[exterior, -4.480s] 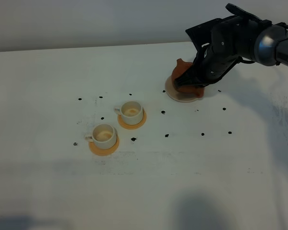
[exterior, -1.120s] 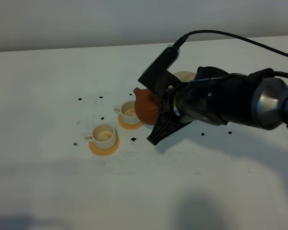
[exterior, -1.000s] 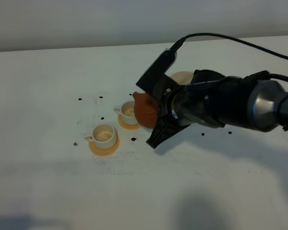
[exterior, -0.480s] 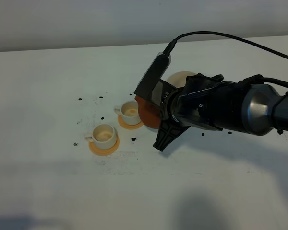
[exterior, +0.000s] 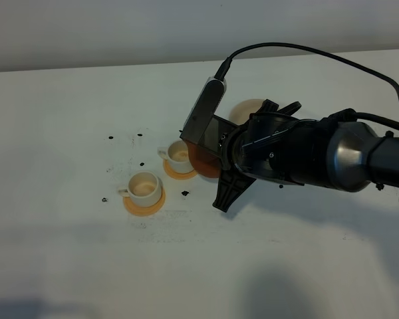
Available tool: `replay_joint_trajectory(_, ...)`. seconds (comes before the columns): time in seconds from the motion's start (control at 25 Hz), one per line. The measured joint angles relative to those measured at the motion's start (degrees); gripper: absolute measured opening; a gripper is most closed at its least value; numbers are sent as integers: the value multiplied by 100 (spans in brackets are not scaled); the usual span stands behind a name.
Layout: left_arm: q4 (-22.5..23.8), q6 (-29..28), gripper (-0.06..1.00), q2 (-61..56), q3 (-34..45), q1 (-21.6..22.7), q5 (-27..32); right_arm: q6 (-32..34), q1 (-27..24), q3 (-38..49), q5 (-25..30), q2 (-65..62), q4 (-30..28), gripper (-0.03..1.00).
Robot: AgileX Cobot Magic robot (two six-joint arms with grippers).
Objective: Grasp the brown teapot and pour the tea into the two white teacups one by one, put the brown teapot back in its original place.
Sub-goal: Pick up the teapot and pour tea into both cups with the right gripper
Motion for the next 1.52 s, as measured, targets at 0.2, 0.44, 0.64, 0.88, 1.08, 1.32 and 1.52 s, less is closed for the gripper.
replay_joint_trajectory(0.2, 0, 0, 22, 0, 0, 0, 0, 0, 0, 0, -6, 0, -215, 9)
replay_joint_trajectory(0.44, 0, 0, 22, 0, 0, 0, 0, -99, 2, 0, -22, 0, -365, 9)
replay_joint_trajectory(0.64, 0, 0, 22, 0, 0, 0, 0, -138, 2, 0, -24, 0, -642, 9)
replay_joint_trajectory(0.88, 0, 0, 22, 0, 0, 0, 0, -506, 2, 0, -29, 28, -737, 9)
replay_joint_trajectory(1.08, 0, 0, 22, 0, 0, 0, 0, -756, 2, 0, -52, 76, -739, 9)
replay_joint_trajectory(1.32, 0, 0, 22, 0, 0, 0, 0, -861, 2, 0, -96, 76, -1009, 9)
replay_joint_trajectory(1.52, 0, 0, 22, 0, 0, 0, 0, -861, 2, 0, -109, 76, -1230, 9)
